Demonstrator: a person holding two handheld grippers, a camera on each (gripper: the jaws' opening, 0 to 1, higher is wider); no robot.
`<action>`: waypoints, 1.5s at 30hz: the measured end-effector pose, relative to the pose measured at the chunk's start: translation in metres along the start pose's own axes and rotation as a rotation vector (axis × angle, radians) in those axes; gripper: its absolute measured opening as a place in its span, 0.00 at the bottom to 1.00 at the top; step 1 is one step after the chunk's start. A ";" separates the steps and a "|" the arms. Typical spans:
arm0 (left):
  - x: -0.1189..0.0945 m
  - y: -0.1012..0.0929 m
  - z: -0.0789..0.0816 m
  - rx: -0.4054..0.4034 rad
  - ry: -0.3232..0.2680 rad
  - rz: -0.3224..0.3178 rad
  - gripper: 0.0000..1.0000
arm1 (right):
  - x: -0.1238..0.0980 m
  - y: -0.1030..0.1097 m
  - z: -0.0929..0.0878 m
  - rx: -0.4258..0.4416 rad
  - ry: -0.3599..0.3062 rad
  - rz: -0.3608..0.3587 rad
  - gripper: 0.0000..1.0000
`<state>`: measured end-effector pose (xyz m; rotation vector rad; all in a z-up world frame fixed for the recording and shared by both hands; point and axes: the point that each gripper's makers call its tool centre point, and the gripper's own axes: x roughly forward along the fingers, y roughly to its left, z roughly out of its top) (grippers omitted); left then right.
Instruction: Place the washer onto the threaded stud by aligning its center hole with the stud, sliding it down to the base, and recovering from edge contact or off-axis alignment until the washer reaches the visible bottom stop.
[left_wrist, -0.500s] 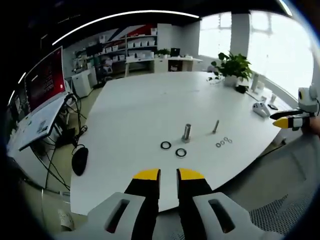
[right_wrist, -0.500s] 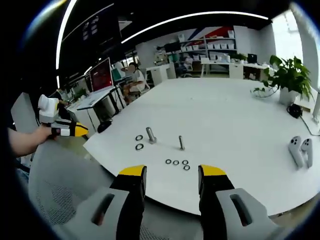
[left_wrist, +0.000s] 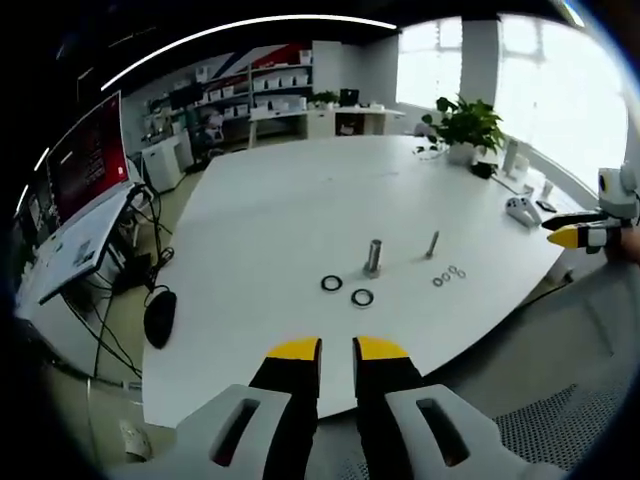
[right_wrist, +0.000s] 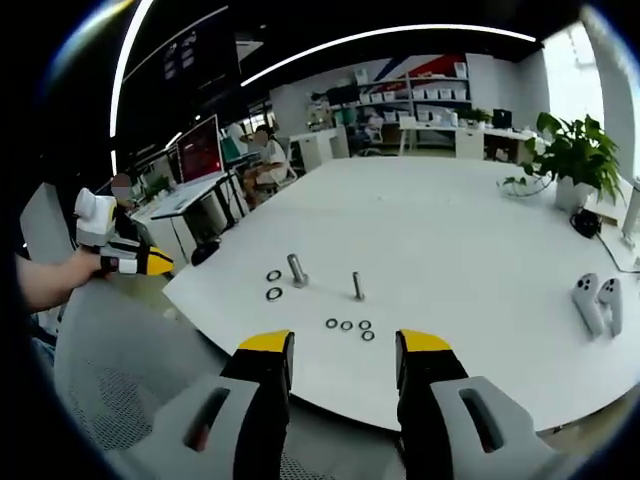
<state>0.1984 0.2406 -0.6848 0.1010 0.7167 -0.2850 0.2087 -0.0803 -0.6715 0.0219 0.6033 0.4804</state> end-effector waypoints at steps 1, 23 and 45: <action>0.000 0.001 -0.002 -0.002 0.012 0.005 0.10 | 0.000 -0.001 0.001 0.000 -0.004 -0.006 0.43; 0.001 0.005 -0.004 -0.003 0.018 0.013 0.09 | 0.000 0.000 0.000 -0.018 0.005 -0.006 0.40; 0.000 0.005 -0.001 -0.019 -0.005 0.011 0.08 | 0.001 0.002 -0.001 -0.015 0.010 0.001 0.38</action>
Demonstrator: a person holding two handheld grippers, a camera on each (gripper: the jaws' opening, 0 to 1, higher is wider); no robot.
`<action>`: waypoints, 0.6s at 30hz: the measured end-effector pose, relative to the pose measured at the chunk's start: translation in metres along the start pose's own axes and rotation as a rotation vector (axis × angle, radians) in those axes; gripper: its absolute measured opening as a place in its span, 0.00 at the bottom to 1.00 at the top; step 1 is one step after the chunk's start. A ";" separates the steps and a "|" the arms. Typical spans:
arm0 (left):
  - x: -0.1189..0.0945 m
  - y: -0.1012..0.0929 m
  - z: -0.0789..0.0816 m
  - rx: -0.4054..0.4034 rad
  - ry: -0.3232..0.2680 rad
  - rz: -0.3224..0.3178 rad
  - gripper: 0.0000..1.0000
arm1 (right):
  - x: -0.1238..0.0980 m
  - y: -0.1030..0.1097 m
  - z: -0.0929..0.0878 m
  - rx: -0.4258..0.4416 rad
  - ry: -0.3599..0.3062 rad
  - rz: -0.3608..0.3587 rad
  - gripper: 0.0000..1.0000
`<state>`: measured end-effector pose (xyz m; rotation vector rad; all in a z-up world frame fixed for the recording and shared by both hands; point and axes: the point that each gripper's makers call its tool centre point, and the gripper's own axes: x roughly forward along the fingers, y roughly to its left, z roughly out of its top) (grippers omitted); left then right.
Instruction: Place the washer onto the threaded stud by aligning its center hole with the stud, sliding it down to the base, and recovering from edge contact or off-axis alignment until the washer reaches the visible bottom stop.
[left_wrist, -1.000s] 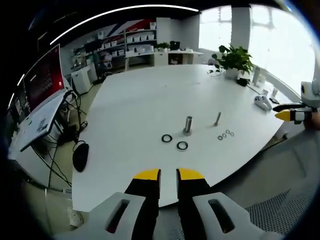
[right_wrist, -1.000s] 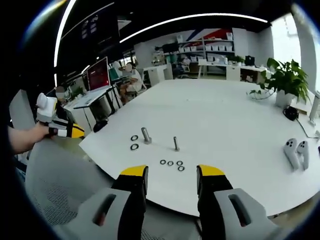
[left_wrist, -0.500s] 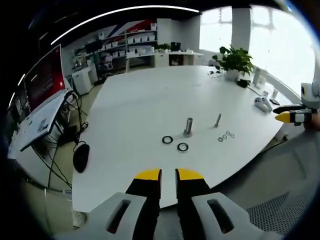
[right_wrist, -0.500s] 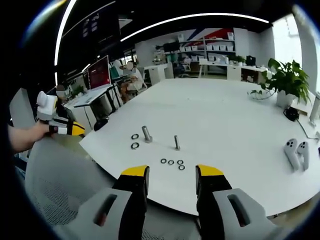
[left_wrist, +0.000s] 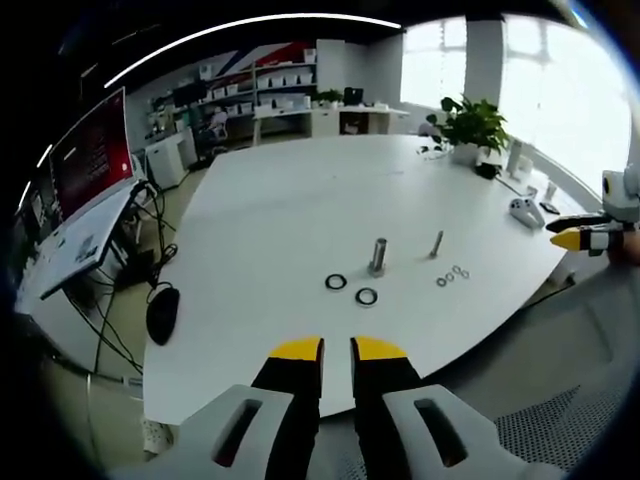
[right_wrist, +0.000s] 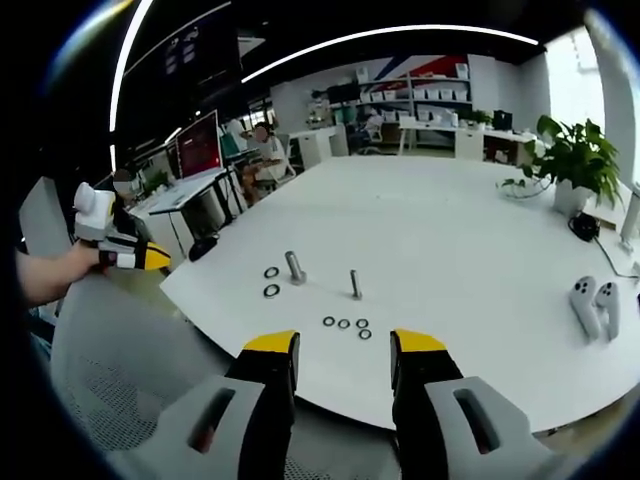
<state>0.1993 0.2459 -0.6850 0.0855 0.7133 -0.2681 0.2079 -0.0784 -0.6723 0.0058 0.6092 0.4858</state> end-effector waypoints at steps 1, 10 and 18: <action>0.000 0.000 -0.001 -0.001 0.004 -0.001 0.08 | 0.000 0.000 0.000 -0.001 0.001 0.000 0.38; 0.000 0.000 -0.001 0.007 0.009 0.007 0.08 | 0.000 -0.001 0.000 0.002 0.000 0.000 0.38; 0.000 -0.001 -0.002 0.007 0.018 0.005 0.08 | 0.000 -0.002 -0.001 -0.009 0.004 -0.003 0.36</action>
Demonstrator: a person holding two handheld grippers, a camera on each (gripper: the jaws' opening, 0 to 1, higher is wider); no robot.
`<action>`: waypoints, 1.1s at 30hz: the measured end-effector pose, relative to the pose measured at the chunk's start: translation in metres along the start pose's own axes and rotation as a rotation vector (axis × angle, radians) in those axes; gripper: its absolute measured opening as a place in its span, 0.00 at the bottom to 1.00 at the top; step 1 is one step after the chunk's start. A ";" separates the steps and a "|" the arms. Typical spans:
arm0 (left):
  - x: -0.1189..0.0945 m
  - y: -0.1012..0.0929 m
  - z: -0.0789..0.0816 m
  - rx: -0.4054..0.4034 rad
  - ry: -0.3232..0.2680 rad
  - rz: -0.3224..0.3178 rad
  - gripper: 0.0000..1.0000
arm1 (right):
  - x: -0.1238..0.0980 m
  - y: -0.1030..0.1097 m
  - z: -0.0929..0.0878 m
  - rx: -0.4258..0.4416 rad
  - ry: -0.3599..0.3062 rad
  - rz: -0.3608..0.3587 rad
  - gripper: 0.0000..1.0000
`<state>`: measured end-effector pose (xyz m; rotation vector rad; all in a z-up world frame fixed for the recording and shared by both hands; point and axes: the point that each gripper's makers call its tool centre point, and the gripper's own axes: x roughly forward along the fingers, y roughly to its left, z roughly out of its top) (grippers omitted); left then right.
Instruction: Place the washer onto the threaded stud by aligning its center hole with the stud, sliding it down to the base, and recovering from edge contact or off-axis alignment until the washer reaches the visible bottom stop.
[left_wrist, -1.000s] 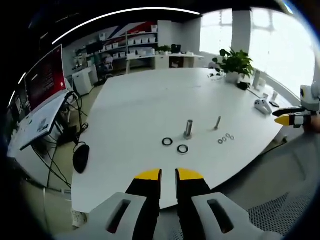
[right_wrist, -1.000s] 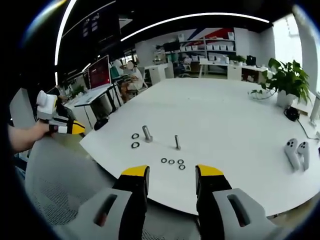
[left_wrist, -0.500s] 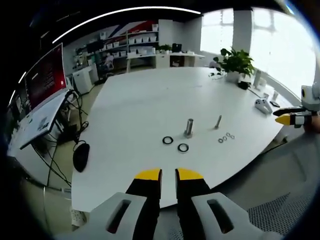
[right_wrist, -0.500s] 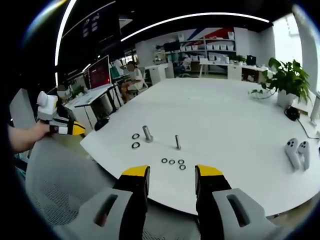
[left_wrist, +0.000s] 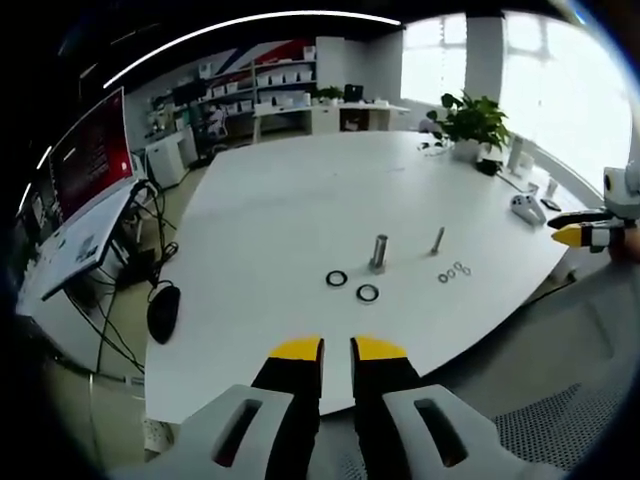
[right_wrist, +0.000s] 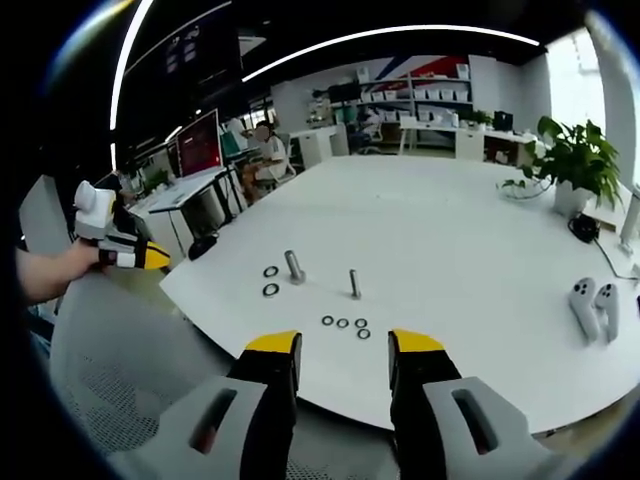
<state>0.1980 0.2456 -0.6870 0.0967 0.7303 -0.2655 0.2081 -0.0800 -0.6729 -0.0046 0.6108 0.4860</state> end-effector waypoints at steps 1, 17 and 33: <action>0.000 0.000 0.000 0.000 0.002 -0.001 0.08 | 0.000 0.000 0.000 0.000 -0.001 -0.001 0.36; 0.003 -0.001 -0.005 0.000 0.025 -0.011 0.09 | 0.001 0.001 0.000 0.000 0.003 0.005 0.36; 0.003 -0.006 -0.004 -0.011 0.026 -0.032 0.09 | 0.002 0.007 -0.001 0.044 0.008 0.040 0.40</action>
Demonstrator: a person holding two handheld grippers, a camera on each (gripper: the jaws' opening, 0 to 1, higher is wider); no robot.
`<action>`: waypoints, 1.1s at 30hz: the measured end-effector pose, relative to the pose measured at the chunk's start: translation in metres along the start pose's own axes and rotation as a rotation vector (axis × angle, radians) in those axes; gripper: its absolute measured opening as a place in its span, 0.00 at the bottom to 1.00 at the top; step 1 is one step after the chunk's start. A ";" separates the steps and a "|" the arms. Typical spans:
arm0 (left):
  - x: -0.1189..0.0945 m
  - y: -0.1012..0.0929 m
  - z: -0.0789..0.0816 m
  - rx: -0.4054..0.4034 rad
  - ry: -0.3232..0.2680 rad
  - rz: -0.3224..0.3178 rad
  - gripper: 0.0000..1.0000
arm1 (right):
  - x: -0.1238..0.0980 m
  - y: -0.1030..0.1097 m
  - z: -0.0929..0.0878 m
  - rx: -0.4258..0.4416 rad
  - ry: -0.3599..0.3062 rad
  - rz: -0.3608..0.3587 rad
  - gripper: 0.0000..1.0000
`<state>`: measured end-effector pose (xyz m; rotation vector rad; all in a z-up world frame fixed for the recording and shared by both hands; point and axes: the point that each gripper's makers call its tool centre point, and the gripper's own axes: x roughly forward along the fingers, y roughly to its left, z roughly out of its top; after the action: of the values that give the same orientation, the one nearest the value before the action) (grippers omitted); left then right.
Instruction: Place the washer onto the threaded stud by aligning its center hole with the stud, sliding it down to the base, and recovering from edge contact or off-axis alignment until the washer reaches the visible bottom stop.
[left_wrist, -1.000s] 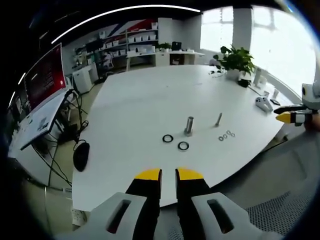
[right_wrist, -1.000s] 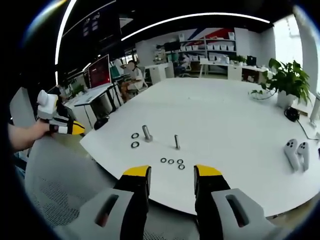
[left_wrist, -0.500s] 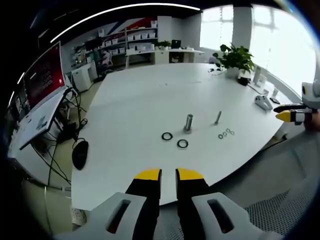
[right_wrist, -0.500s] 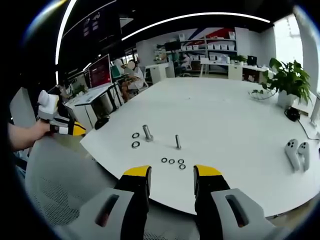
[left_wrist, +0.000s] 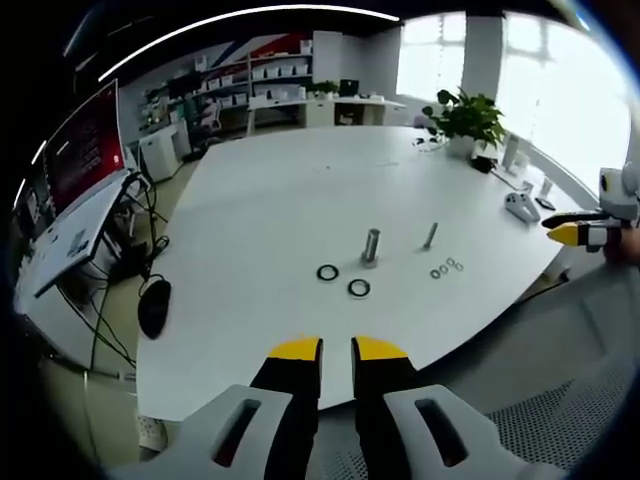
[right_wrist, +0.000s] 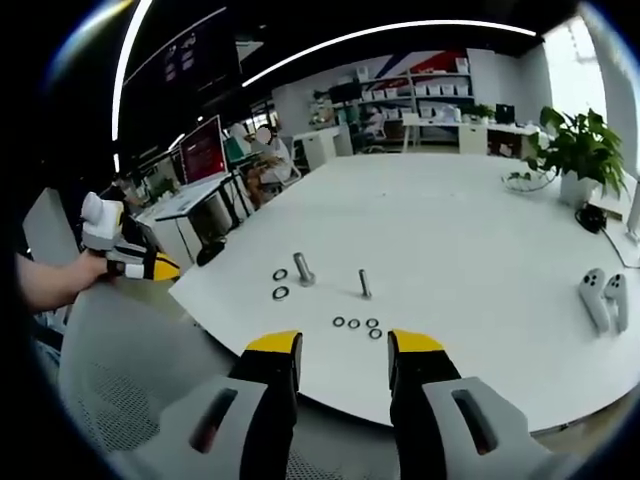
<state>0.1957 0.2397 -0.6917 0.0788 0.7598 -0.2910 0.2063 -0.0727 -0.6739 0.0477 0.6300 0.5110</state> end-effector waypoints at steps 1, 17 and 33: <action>0.000 0.000 -0.001 0.002 0.004 0.000 0.09 | 0.000 0.000 -0.001 0.001 0.005 0.000 0.41; 0.001 0.001 -0.007 0.012 0.035 0.005 0.09 | 0.002 0.010 -0.002 0.016 0.014 0.051 0.39; 0.000 -0.001 -0.003 0.008 0.012 0.000 0.10 | 0.004 0.012 -0.015 0.004 0.075 0.061 0.40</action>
<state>0.1932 0.2393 -0.6939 0.0883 0.7710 -0.2934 0.1955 -0.0619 -0.6858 0.0521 0.7047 0.5728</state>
